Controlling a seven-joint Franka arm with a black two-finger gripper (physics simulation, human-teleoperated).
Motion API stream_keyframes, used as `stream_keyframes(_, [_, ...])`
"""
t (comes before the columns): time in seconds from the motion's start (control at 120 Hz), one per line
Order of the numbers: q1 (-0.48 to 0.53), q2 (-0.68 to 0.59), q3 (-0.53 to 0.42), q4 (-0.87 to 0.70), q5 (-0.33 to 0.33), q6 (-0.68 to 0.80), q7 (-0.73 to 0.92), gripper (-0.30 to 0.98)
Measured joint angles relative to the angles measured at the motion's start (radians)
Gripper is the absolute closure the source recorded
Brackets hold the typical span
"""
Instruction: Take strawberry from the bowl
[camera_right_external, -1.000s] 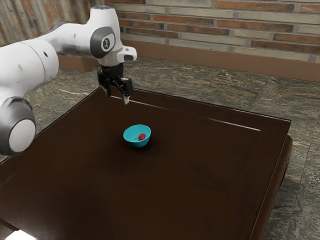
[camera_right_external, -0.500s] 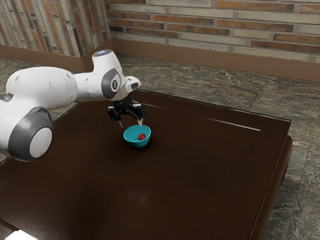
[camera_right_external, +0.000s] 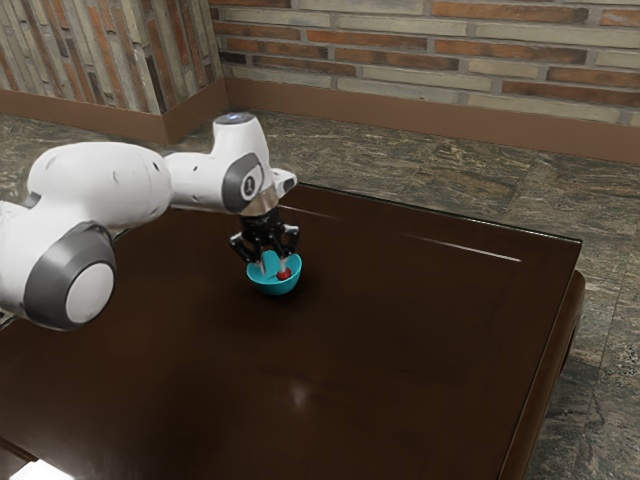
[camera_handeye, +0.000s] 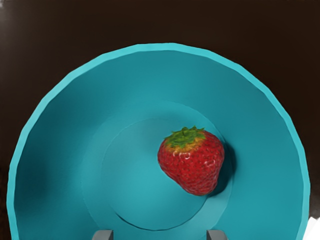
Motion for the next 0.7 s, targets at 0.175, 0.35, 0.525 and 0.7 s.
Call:
stream_keyframes(0.175, [0.000,0.011,-0.001,0.001,-0.003,0.035,-0.094,0.52])
stream_keyframes(0.35, [0.001,0.014,-0.001,-0.004,-0.021,0.087,-0.164,0.52])
stream_keyframes(0.525, [0.001,0.031,-0.002,-0.023,-0.053,0.147,-0.216,0.52])
stream_keyframes(0.7, [0.001,0.043,-0.003,-0.024,-0.079,0.191,-0.254,0.51])
